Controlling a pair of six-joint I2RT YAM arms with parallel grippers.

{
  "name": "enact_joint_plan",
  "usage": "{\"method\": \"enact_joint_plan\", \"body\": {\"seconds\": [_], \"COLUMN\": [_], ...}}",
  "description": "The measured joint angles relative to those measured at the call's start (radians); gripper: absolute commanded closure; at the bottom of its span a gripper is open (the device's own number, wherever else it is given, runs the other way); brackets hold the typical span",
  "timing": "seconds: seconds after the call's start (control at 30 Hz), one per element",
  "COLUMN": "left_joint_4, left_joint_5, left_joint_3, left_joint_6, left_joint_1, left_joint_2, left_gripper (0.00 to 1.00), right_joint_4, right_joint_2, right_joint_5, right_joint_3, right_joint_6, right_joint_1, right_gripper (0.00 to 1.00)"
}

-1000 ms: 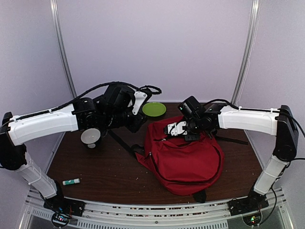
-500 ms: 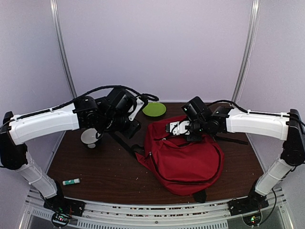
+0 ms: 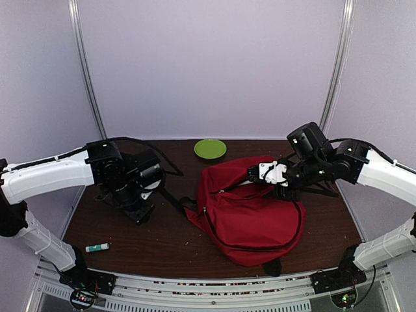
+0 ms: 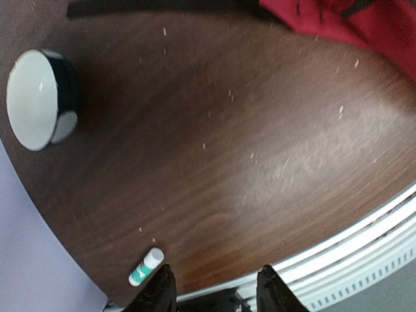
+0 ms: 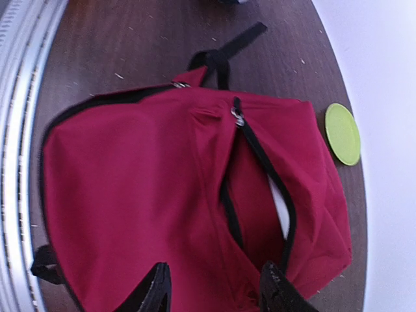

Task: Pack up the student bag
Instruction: Place the pen in the lower front pocket of the bag, then adjust the glue stick at the corner of the board.

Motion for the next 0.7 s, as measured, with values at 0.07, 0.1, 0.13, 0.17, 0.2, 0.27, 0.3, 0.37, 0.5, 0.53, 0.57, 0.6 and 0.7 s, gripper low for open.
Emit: {"method": "enact_joint_plan", "body": {"seconds": [0.07,0.1,0.13,0.17,0.2,0.27,0.3,0.37,0.5,0.53,0.57,0.6,0.7], "left_joint_4": [-0.051,-0.078,-0.106,-0.123,-0.145,-0.175,-0.184,-0.193,-0.198,-0.198,-0.198,-0.196,-0.185], "left_joint_5": [0.026,0.034,0.04,0.042,0.043,0.041,0.036,0.023,0.016,0.009,0.004,0.003,0.007], "left_joint_3": [-0.028,-0.034,-0.034,-0.031,-0.023,-0.005,0.009,0.022,0.013,0.008,0.002,-0.006,-0.055], "left_joint_6": [-0.006,-0.006,-0.002,0.005,0.014,0.044,0.058,0.1,0.167,0.18,0.19,0.196,0.201], "left_joint_1": [0.002,0.004,0.006,0.01,0.013,0.019,0.023,0.037,0.083,0.093,0.103,0.11,0.136], "left_joint_2": [0.014,0.032,0.059,0.087,0.127,0.196,0.237,0.298,0.356,0.363,0.37,0.376,0.399], "left_gripper": [0.54,0.54,0.53,0.52,0.52,0.51,0.51,0.51,0.49,0.47,0.45,0.44,0.44], "right_joint_4": [-0.017,-0.022,-0.023,-0.023,-0.025,-0.029,-0.03,-0.03,-0.027,-0.026,-0.025,-0.024,-0.024], "right_joint_2": [-0.04,-0.047,-0.047,-0.042,-0.035,-0.023,-0.021,-0.023,-0.03,-0.032,-0.032,-0.033,-0.033], "right_joint_5": [-0.095,-0.135,-0.176,-0.213,-0.238,-0.272,-0.286,-0.301,-0.313,-0.312,-0.312,-0.312,-0.312], "right_joint_3": [-0.024,-0.031,-0.039,-0.049,-0.058,-0.071,-0.077,-0.084,-0.097,-0.101,-0.105,-0.11,-0.116], "right_joint_6": [0.016,0.024,0.029,0.033,0.036,0.044,0.048,0.051,0.054,0.054,0.054,0.054,0.054], "right_joint_1": [0.0,0.0,0.0,0.0,0.0,0.0,0.0,0.0,0.0,0.0,0.0,0.0,0.0], "right_gripper": [0.52,0.51,0.51,0.51,0.5,0.49,0.49,0.48,0.48,0.47,0.47,0.47,0.47]}}
